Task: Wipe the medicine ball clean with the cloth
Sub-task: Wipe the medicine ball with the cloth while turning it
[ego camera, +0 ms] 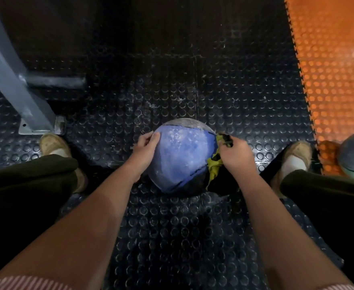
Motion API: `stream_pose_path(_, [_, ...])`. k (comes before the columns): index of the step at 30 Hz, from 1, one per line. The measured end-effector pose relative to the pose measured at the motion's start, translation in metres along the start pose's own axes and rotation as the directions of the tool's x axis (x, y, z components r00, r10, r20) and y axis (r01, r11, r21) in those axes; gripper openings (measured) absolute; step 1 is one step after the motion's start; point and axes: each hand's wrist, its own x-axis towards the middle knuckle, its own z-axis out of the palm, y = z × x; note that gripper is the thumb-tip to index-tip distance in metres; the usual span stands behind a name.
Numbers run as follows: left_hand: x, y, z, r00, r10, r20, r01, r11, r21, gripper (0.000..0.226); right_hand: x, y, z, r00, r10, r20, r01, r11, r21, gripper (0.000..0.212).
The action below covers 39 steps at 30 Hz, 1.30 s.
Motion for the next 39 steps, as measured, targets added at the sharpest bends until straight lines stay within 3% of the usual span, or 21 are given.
stream_pose_path(3, [0.009,-0.001,-0.002,0.997,0.038,-0.064,-0.04,0.998,-0.042,0.033,0.013,0.014,-0.008,0.997,0.083,0.008,-0.083,0.993,0.089,0.019])
stream_pose_path(5, [0.017,-0.005,-0.001,0.995,-0.04,-0.093,0.032,0.995,-0.091,0.049,0.017,0.022,-0.011,0.993,0.116,0.027,-0.119,0.981,0.15,0.012])
stream_pose_path(7, [0.026,-0.012,0.008,0.987,-0.156,-0.035,0.151,0.983,-0.106,0.077,0.02,0.031,-0.012,0.99,0.139,0.035,-0.143,0.968,0.204,0.014])
stream_pose_path(8, [0.027,-0.014,0.013,0.98,-0.198,0.021,0.199,0.973,-0.121,0.081,0.02,0.034,-0.012,0.987,0.154,0.04,-0.159,0.965,0.21,0.019])
stream_pose_path(12, [0.028,-0.015,0.026,0.941,-0.276,0.198,0.32,0.917,-0.237,0.065,0.018,0.037,-0.011,0.981,0.187,0.054,-0.192,0.972,0.133,0.04])
stream_pose_path(16, [0.026,-0.022,0.032,0.954,-0.239,0.182,0.292,0.88,-0.374,0.061,0.022,0.033,-0.008,0.976,0.214,0.038,-0.216,0.947,0.238,0.033])
stream_pose_path(19, [0.017,-0.03,0.034,0.967,-0.198,0.16,0.25,0.863,-0.439,0.058,0.023,0.028,-0.008,0.977,0.206,0.05,-0.21,0.916,0.341,0.006])
stream_pose_path(23, [0.01,-0.038,0.024,0.975,-0.187,0.121,0.222,0.854,-0.47,0.056,0.022,0.022,0.004,0.974,0.196,0.115,-0.228,0.834,0.502,0.004])
stream_pose_path(30, [0.002,-0.039,-0.031,0.983,-0.179,0.051,0.185,0.907,-0.378,0.059,0.008,0.009,0.047,0.95,0.217,0.225,-0.308,0.775,0.551,0.018])
stream_pose_path(33, [-0.003,-0.027,-0.035,0.985,-0.172,0.008,0.162,0.906,-0.39,0.06,0.002,0.0,0.053,0.97,0.192,0.149,-0.242,0.833,0.497,0.006])
stream_pose_path(35, [-0.003,-0.018,-0.032,0.968,-0.096,-0.232,0.042,0.973,-0.226,0.062,-0.002,-0.009,0.054,0.985,0.142,0.094,-0.169,0.891,0.422,0.005])
stream_pose_path(37, [-0.013,-0.001,-0.024,0.836,0.243,-0.492,-0.224,0.97,0.098,0.046,-0.009,-0.017,0.056,0.992,0.104,0.078,-0.124,0.934,0.335,0.007])
stream_pose_path(39, [-0.028,0.016,-0.01,0.707,0.562,-0.429,-0.437,0.824,0.36,0.034,-0.013,-0.023,0.061,0.997,0.051,0.062,-0.067,0.952,0.297,0.017])
